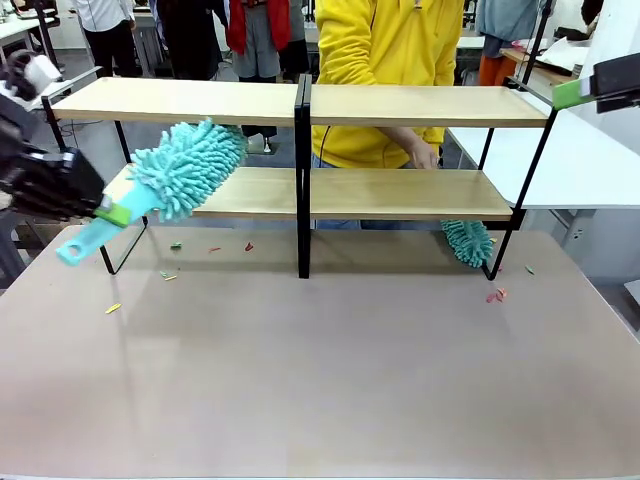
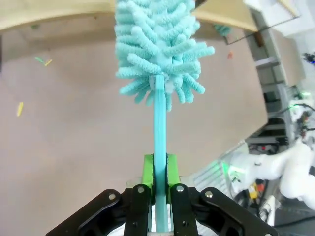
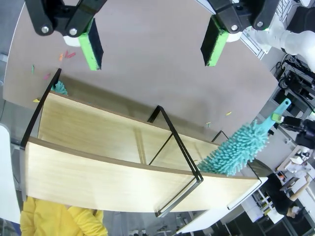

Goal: Clean the shelves.
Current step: Clean another randomly selected level of the Shelf with the Duster.

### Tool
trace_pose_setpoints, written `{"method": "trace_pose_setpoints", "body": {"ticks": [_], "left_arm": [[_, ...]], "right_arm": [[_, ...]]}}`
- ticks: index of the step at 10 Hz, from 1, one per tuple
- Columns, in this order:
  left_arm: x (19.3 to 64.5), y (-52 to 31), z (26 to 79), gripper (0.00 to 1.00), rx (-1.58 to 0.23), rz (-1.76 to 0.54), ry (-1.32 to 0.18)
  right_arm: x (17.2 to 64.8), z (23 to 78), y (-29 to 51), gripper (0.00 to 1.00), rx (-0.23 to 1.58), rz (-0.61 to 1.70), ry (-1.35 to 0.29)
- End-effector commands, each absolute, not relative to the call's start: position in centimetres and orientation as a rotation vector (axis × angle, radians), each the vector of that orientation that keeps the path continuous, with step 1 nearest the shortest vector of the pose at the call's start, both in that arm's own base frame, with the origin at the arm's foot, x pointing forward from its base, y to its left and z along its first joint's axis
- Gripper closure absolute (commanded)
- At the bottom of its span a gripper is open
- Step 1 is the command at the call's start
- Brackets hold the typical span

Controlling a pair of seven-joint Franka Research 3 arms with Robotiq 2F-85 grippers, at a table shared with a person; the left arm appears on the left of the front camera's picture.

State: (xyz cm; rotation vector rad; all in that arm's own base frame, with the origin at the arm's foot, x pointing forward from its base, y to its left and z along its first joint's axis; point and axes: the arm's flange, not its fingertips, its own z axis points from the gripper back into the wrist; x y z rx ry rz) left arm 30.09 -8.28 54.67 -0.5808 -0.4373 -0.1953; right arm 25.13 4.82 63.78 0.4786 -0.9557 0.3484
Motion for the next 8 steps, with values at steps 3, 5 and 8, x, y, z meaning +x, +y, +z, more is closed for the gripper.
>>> {"method": "trace_pose_setpoints", "body": {"ticks": [3,5,8], "left_arm": [[33.3,-12.0,51.1,0.88,-0.489,-0.080,-0.443],[34.8,-14.1,49.4,1.00,-0.470,-0.076,-0.440],[36.6,-16.6,48.6,1.00,-0.502,-0.083,-0.528]], "right_arm": [[25.2,63.8,4.8,0.00,0.485,0.350,-0.952],[25.2,63.8,4.8,0.00,0.485,0.350,-0.952],[25.2,63.8,4.8,0.00,0.485,0.350,-0.952]]}}
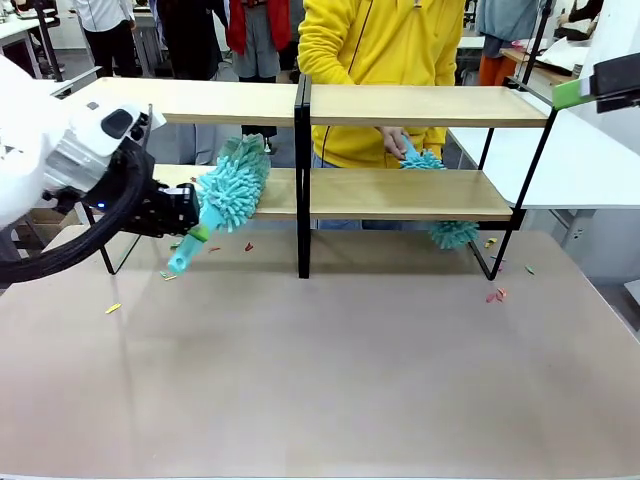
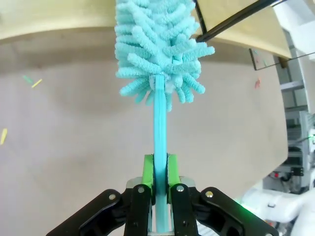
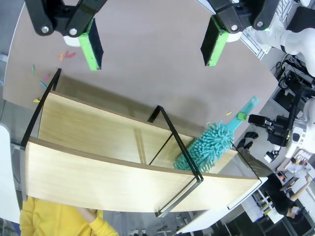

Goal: Clean the shelves.
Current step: Clean another randomly selected level of the Shelf with the Duster.

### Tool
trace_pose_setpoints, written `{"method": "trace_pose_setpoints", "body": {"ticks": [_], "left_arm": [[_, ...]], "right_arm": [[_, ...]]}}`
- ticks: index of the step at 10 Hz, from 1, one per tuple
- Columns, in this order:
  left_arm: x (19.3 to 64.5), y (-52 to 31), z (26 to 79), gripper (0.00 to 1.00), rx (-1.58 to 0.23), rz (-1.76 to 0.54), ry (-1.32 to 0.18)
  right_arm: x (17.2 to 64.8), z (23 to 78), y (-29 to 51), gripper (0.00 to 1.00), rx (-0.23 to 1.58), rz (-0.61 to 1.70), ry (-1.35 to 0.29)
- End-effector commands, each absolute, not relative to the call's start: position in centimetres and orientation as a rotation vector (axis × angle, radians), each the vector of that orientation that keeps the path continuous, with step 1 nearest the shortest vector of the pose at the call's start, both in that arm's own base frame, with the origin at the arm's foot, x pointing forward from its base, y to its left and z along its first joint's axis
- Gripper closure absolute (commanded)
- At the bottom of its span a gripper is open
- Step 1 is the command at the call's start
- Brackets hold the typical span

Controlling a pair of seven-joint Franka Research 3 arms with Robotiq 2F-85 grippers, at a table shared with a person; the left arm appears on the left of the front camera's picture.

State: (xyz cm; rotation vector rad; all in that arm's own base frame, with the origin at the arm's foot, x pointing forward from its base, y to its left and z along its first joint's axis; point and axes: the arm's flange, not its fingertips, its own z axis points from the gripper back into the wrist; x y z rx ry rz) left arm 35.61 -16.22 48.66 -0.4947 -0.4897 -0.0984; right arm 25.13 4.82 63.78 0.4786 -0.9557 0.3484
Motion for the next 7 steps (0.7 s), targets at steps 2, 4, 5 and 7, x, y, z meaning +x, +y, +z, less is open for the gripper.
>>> {"method": "trace_pose_setpoints", "body": {"ticks": [2,4,5,7], "left_arm": [[38.1,-17.8,47.4,1.00,-0.440,-0.067,-0.529],[38.1,-17.4,47.7,1.00,-0.375,0.018,-0.547],[38.0,-16.7,48.1,1.00,-0.363,0.064,-0.525],[37.4,-15.1,49.5,1.00,-0.325,0.186,-0.487]], "right_arm": [[25.2,63.8,4.8,0.00,0.485,0.350,-0.952],[25.2,63.8,4.8,0.00,0.485,0.350,-0.952],[25.2,63.8,4.8,0.00,0.485,0.350,-0.952],[25.2,63.8,4.8,0.00,0.485,0.350,-0.952]]}}
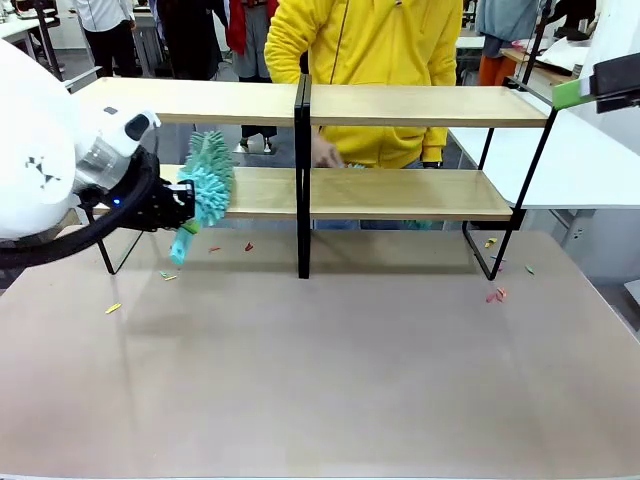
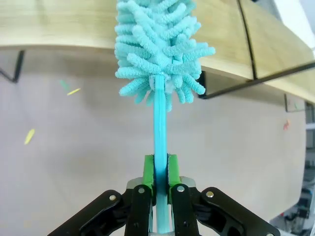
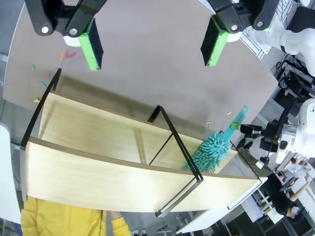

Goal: Clean the shelves.
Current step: Clean another randomly selected level of the Shelf with the Duster.

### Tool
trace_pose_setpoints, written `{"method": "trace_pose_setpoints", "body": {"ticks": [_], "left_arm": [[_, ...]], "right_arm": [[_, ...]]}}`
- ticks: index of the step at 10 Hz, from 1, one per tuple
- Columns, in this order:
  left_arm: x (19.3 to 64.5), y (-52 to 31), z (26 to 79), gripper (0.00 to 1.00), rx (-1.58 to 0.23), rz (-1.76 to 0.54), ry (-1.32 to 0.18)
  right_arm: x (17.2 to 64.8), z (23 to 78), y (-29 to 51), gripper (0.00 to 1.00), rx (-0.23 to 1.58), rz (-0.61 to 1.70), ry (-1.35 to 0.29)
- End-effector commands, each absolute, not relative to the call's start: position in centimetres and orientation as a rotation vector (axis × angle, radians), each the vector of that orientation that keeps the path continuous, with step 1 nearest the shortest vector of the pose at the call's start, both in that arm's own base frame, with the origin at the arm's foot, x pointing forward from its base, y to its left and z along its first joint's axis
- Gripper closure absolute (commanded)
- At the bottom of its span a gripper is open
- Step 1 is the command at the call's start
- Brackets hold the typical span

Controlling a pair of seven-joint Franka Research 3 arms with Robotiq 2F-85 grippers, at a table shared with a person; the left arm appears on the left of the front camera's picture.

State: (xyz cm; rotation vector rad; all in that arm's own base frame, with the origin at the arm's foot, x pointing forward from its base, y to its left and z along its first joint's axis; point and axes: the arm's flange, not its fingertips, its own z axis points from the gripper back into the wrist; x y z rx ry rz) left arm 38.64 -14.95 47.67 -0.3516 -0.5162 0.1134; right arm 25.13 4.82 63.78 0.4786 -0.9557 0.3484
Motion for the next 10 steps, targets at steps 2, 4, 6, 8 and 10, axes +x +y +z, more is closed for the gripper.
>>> {"method": "trace_pose_setpoints", "body": {"ticks": [2,4,6,8,10], "left_arm": [[37.8,-12.8,50.0,1.00,-0.164,0.337,-0.485],[39.0,-9.2,51.0,1.00,-0.048,0.474,-0.521],[37.9,-6.7,54.1,1.00,-0.207,0.499,-0.711],[37.1,-7.6,53.9,1.00,-0.271,0.371,-0.663],[37.0,-7.9,53.5,1.00,-0.271,0.315,-0.607]], "right_arm": [[25.2,63.8,4.8,0.00,0.485,0.350,-0.952],[25.2,63.8,4.8,0.00,0.485,0.350,-0.952],[25.2,63.8,4.8,0.00,0.485,0.350,-0.952],[25.2,63.8,4.8,0.00,0.485,0.350,-0.952],[25.2,63.8,4.8,0.00,0.485,0.350,-0.952]]}}
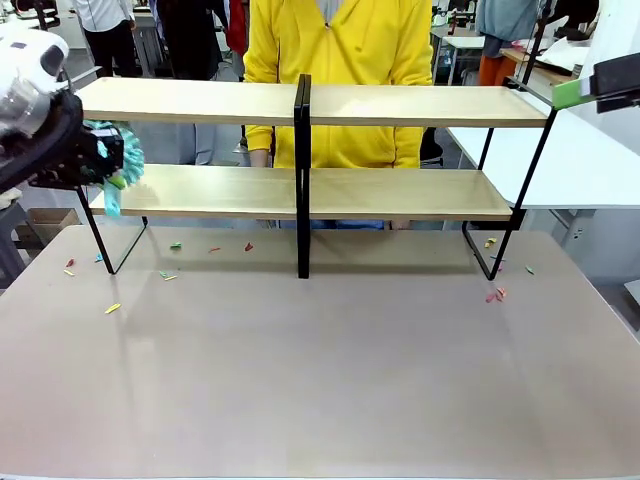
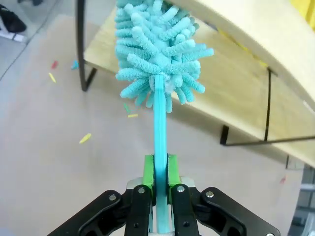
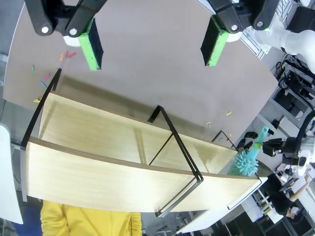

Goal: Clean the shelves.
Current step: Clean another randomly selected level of the Shelf with the Duster.

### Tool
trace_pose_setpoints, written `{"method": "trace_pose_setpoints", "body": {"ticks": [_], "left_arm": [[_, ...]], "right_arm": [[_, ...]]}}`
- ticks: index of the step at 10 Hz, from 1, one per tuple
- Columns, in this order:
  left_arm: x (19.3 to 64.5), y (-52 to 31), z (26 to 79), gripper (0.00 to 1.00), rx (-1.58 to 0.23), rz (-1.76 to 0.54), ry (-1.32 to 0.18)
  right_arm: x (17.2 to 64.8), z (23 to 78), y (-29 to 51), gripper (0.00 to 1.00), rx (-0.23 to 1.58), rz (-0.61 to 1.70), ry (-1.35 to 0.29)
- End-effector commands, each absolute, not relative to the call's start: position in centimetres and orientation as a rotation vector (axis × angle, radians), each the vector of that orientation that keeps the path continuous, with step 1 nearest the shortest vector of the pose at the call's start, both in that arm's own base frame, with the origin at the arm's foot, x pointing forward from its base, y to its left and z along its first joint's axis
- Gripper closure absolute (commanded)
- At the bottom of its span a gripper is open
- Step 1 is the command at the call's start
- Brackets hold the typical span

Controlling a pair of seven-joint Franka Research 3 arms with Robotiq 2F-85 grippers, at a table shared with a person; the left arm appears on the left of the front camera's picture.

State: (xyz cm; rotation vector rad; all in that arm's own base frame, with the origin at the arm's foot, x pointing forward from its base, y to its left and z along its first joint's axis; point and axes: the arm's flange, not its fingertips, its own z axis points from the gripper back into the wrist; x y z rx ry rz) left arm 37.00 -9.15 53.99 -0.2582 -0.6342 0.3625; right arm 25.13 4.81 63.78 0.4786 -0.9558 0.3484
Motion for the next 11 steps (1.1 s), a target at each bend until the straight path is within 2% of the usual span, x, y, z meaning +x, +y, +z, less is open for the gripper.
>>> {"method": "trace_pose_setpoints", "body": {"ticks": [1,4,7,9,10,11], "left_arm": [[37.0,-7.9,53.4,1.00,-0.273,0.302,-0.582],[36.0,-8.0,53.5,1.00,-0.344,0.156,-0.432],[33.7,-5.7,55.4,1.00,-0.573,-0.171,-0.224],[30.9,-1.1,57.3,1.00,-0.608,-0.430,0.003],[28.8,1.9,58.7,1.00,-0.693,-0.605,0.099],[26.6,4.9,60.4,1.00,-0.813,-0.741,0.089]], "right_arm": [[25.2,63.8,4.8,0.00,0.485,0.350,-0.952],[25.2,63.8,4.8,0.00,0.485,0.350,-0.952],[25.2,63.8,4.8,0.00,0.485,0.350,-0.952],[25.2,63.8,4.8,0.00,0.485,0.350,-0.952],[25.2,63.8,4.8,0.00,0.485,0.350,-0.952],[25.2,63.8,4.8,0.00,0.485,0.350,-0.952]]}}
